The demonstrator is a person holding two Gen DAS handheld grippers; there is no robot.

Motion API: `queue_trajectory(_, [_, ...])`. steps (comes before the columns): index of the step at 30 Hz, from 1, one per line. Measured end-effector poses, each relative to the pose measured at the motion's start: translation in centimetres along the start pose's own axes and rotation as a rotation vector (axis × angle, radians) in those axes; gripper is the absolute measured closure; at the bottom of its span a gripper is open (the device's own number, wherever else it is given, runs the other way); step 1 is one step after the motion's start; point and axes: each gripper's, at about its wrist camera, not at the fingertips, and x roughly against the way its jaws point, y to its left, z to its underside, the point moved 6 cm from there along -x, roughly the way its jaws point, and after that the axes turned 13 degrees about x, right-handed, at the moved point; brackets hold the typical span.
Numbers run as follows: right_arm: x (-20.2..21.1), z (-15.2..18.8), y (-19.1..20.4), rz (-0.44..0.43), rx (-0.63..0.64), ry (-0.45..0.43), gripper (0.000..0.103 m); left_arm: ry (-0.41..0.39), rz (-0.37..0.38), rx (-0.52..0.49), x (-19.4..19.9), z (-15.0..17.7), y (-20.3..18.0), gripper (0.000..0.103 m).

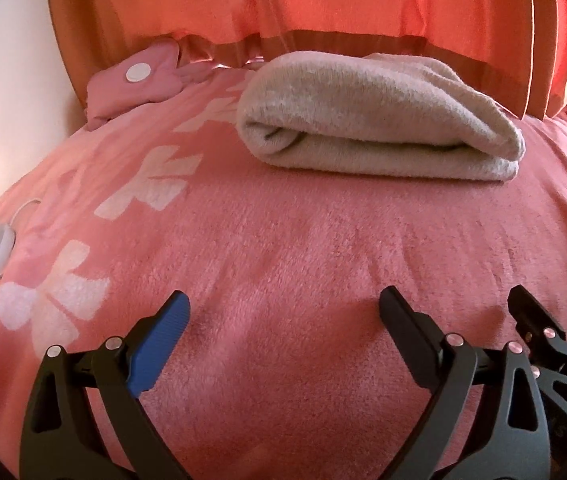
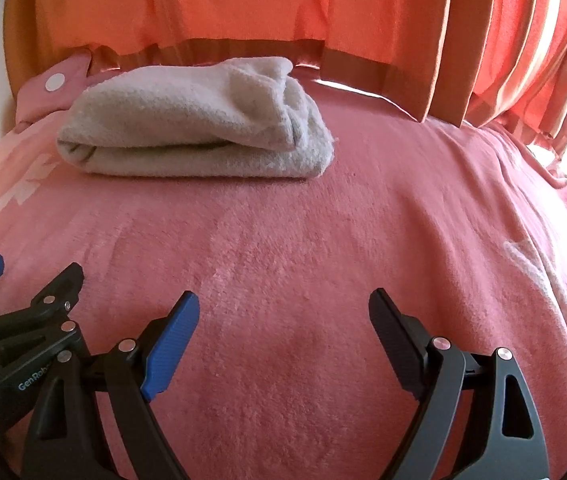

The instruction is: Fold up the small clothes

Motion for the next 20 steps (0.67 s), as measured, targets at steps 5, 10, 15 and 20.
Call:
queue_trajectory(5, [-0.11, 0.06, 0.14, 0.003, -0.005, 0.006, 0.019, -0.002, -0.01, -0.003, -0.15, 0.03, 0.01, 0.01])
queue_trajectory(10, [-0.16, 0.05, 0.31, 0.004, -0.009, 0.009, 0.019, -0.007, -0.015, -0.003, -0.17, 0.01, 0.09, 0.01])
queue_trajectory(15, [-0.17, 0.13, 0.33, 0.004, -0.018, 0.011, 0.019, -0.013, -0.021, 0.0, -0.06, 0.06, 0.04, 0.011])
queue_trajectory(20, [-0.15, 0.29, 0.53, 0.011, -0.027, 0.016, 0.018, -0.016, -0.015, -0.009, -0.05, 0.02, -0.02, 0.015])
